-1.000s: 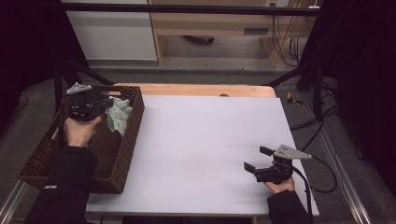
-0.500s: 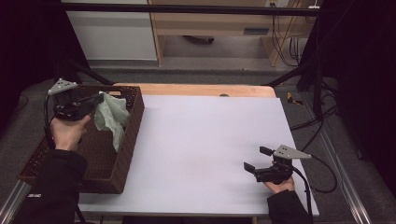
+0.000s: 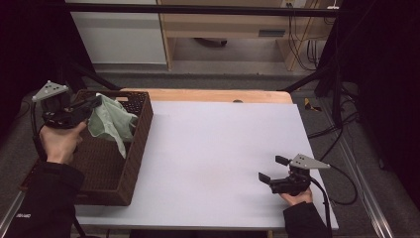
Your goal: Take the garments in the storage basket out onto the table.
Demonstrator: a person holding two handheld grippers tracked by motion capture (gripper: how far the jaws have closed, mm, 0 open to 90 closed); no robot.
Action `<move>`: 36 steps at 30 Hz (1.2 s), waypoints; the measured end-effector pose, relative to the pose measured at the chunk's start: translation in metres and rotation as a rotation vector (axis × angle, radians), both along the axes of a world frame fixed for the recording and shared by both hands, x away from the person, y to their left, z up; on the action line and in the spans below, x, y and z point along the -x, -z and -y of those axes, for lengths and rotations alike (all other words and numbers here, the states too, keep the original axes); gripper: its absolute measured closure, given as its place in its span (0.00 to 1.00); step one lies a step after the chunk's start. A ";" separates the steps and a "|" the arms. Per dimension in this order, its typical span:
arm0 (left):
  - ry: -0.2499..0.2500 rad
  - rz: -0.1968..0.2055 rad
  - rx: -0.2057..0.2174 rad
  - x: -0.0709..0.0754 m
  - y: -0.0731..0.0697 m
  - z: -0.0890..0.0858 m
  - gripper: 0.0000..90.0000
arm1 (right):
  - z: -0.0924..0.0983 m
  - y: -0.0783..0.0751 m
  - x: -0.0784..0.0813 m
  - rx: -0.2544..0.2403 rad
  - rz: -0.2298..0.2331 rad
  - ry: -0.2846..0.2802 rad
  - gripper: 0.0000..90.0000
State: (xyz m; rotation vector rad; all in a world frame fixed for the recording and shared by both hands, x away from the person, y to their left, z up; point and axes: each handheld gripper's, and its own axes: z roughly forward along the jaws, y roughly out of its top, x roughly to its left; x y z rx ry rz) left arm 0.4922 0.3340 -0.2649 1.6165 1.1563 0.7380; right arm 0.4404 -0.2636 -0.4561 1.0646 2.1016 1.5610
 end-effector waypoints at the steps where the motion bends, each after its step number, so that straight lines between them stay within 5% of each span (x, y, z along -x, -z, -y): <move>1: 0.001 0.004 0.003 0.001 -0.001 0.000 0.99 | 0.000 0.000 0.000 0.002 0.001 0.000 0.01; 36: 0.005 0.144 0.047 0.038 -0.048 -0.009 0.99 | -0.001 0.000 0.000 0.008 0.001 -0.002 0.01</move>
